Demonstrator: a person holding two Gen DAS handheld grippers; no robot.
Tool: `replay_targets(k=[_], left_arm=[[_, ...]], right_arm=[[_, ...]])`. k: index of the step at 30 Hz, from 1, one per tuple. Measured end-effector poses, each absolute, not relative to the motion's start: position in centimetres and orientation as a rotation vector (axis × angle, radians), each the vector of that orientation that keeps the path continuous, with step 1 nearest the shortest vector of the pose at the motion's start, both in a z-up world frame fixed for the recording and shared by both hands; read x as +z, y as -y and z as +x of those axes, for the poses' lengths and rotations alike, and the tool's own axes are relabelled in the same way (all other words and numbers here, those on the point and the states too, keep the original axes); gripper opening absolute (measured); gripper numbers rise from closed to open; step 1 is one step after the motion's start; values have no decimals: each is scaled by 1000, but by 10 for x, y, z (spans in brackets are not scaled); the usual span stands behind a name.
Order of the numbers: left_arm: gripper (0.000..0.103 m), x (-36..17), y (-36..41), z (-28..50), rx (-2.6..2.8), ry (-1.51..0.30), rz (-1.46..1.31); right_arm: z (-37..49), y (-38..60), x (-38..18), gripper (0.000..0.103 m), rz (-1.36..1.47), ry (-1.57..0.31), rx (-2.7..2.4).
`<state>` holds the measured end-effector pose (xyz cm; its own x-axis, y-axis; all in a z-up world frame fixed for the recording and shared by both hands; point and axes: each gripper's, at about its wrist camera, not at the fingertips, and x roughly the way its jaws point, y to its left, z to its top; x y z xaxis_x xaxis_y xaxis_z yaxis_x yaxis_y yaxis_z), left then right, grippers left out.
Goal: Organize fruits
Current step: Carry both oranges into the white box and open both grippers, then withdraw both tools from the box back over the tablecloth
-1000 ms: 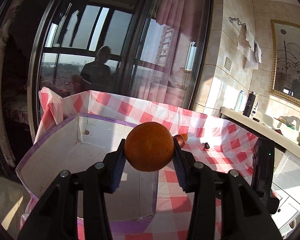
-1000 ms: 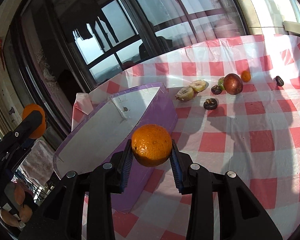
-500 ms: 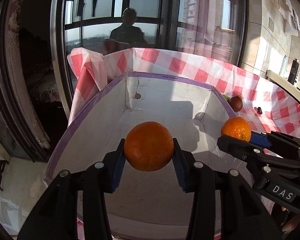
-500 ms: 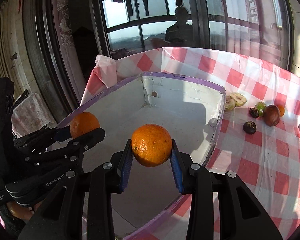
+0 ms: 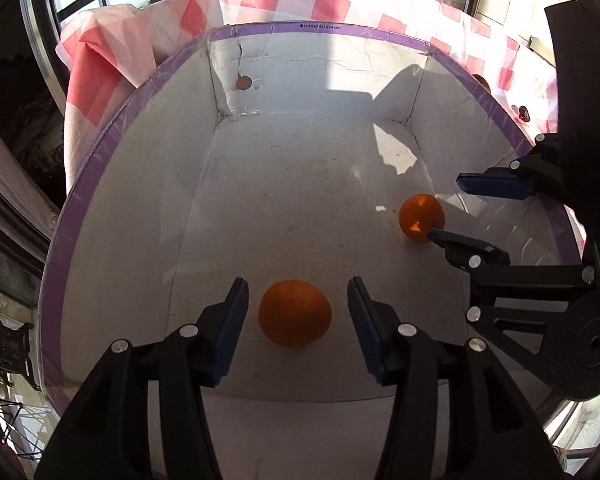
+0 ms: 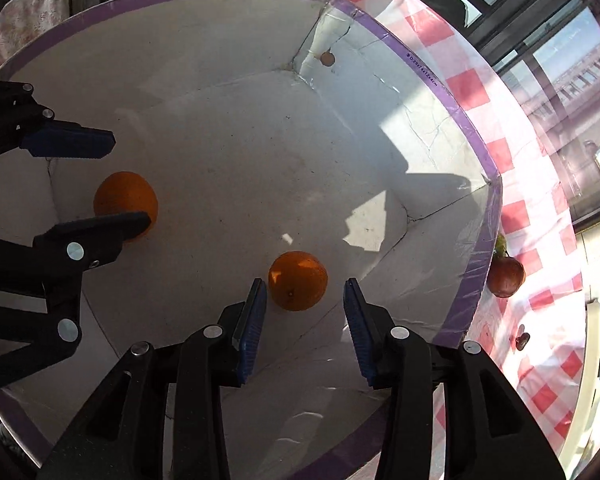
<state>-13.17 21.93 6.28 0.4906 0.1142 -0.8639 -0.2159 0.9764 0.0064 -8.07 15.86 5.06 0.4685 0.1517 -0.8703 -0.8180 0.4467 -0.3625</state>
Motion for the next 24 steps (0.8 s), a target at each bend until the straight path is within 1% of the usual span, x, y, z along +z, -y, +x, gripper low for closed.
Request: replay_targets(k=[1, 11, 15, 18, 20, 21, 22, 23, 24], left_arm=[[62, 63, -219, -130, 202, -1043, -107], [65, 62, -222, -134, 221, -1039, -110], [68, 65, -222, -136, 263, -1022, -103], [76, 73, -219, -140, 331, -995, -59], [81, 87, -217, -147, 354, -937, -65], [83, 96, -214, -150, 355, -893, -71], [90, 109, -209, -155, 356, -833, -74], [100, 121, -203, -161, 356, -765, -73], [101, 133, -195, -166, 353, -696, -70]], right_arm=[[-80, -158, 49, 64, -895, -900, 731], [-79, -155, 49, 68, -866, -862, 717], [-83, -153, 56, 68, -810, -780, 710], [-89, -140, 66, 69, -717, -677, 710], [-91, -125, 75, 73, -624, -611, 713], [-91, -114, 82, 78, -562, -577, 715], [-91, -103, 88, 84, -506, -546, 714], [-91, -88, 94, 88, -441, -513, 715], [-91, -74, 99, 88, -378, -483, 721]])
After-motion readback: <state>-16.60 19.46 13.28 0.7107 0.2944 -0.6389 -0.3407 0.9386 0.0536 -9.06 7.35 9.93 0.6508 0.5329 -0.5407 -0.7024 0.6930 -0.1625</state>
